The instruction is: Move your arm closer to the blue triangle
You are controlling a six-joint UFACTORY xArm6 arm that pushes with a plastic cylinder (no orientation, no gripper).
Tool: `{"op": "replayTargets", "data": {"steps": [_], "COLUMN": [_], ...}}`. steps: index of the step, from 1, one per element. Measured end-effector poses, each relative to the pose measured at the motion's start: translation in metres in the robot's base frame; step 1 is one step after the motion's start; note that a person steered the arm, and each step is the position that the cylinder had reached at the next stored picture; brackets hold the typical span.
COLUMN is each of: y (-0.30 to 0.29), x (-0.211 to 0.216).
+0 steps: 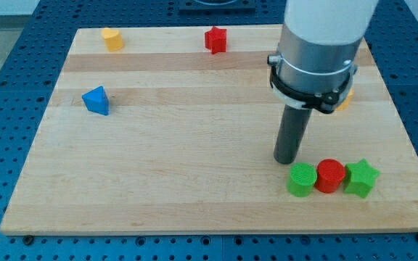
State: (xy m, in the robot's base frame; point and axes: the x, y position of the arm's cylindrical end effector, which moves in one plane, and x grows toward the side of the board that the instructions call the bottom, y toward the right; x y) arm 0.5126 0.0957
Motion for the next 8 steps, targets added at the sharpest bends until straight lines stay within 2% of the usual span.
{"op": "replayTargets", "data": {"steps": [2, 3, 8], "y": [-0.009, -0.036, -0.321], "x": [-0.048, -0.053, -0.055]}}
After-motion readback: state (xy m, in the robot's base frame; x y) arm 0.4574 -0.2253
